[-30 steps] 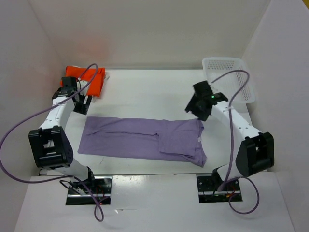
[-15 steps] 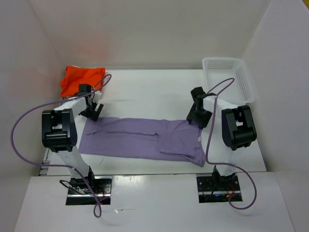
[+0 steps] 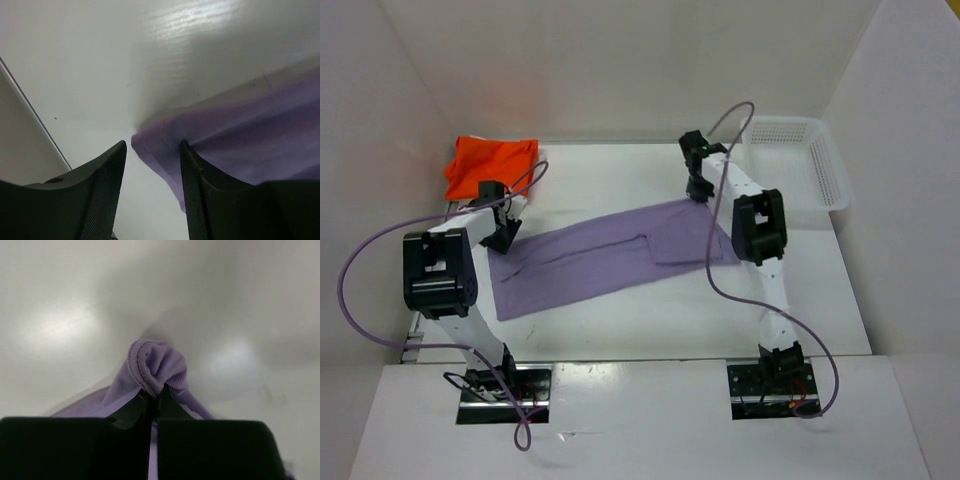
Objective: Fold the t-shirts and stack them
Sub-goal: Rotate the tshirt 90 degrees
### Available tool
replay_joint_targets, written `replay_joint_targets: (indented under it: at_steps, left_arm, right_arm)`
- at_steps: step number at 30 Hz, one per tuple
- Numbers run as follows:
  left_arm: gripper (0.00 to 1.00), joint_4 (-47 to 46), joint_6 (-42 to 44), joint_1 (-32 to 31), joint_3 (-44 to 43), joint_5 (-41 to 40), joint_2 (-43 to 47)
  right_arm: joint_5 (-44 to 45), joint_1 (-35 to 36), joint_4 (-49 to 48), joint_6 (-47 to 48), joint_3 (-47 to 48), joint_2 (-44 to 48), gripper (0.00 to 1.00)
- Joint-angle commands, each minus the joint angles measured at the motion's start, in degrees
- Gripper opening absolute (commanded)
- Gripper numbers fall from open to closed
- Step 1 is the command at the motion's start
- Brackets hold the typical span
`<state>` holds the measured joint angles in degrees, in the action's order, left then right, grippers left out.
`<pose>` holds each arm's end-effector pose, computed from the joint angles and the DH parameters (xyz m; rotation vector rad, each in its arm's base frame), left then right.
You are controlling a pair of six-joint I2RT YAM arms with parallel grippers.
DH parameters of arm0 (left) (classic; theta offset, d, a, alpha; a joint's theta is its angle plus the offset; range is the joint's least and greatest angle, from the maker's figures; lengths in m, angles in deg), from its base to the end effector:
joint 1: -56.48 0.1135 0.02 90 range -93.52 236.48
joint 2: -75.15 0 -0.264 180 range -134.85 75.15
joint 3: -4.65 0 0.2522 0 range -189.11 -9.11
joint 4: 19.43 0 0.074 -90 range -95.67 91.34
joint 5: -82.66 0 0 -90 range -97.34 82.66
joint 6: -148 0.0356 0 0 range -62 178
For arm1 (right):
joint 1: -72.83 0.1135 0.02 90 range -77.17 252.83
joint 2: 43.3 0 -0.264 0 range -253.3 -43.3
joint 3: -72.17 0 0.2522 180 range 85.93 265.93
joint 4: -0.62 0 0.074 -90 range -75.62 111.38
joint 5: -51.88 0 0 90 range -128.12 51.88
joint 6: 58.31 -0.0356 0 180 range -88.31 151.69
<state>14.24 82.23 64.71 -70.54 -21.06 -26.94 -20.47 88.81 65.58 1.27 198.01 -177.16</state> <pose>0.3487 0.0590 0.1630 0.2881 2.6560 0.5044 0.4685 0.1229 0.1655 0.4076 2.7107 -0.2295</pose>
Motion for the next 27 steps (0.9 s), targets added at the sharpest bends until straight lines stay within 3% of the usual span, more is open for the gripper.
replay_joint_targets:
  at_steps: [1,2,4,7,8,9,11,13,15,17,20,23,26,27]
  left_arm:
    - [0.56,10.1,1.2,1.4,3.0,-2.5,-0.7]
    - [0.56,10.6,1.2,1.4,2.5,-2.5,-0.7]
    - [0.56,12.3,2.0,1.4,2.5,-2.5,-0.1]
    - [0.57,14.0,3.8,0.6,2.5,-1.0,2.0]
    - [0.57,14.8,4.7,-0.2,3.2,-1.0,2.8]
    - [0.59,14.8,6.9,-2.1,5.2,-1.0,3.6]
    - [0.60,15.3,9.4,-4.3,7.9,-1.8,6.6]
    - [0.60,15.3,10.8,-5.9,11.0,-5.7,7.9]
    - [0.61,16.1,10.8,-5.4,11.1,-6.2,9.2]
    - [0.65,17.8,10.1,-4.7,11.1,-5.0,11.3]
    - [0.78,19.2,7.2,-3.4,9.7,-4.5,14.0]
    - [0.91,19.9,4.3,-1.5,8.4,-3.7,16.2]
    - [0.96,20.4,2.9,-0.1,6.9,-3.2,17.6]
    - [0.96,19.7,2.3,-0.1,6.9,-3.2,17.6]
  right_arm:
    - [12.7,2.4,4.8,5.2,22.0,-13.0,0.00]
    - [13.4,3.0,7.7,5.2,38.0,-21.7,0.00]
    - [9.4,3.0,11.8,7.0,53.5,-29.1,0.00]
    - [4.4,2.3,2.4,13.1,56.9,-30.7,0.00]
    - [2.8,2.3,-0.1,14.7,56.4,-30.7,0.04]
    - [1.2,2.3,-4.1,17.1,56.4,-30.0,0.23]
    - [-4.8,2.3,-6.9,18.1,58.2,-29.4,0.69]
    - [-5.3,2.3,-5.8,16.5,61.9,-28.0,1.00]
    - [-3.9,2.3,-3.0,14.3,62.7,-23.5,1.00]
    - [3.1,1.7,3.1,9.9,62.0,-19.2,1.00]
    - [13.8,1.2,11.8,4.7,55.6,-9.4,1.00]
    - [18.5,1.8,20.1,2.1,51.2,-0.9,1.00]
    - [18.4,3.3,13.3,4.2,27.3,18.5,1.00]
    - [16.7,4.5,10.4,7.4,14.1,24.2,0.99]
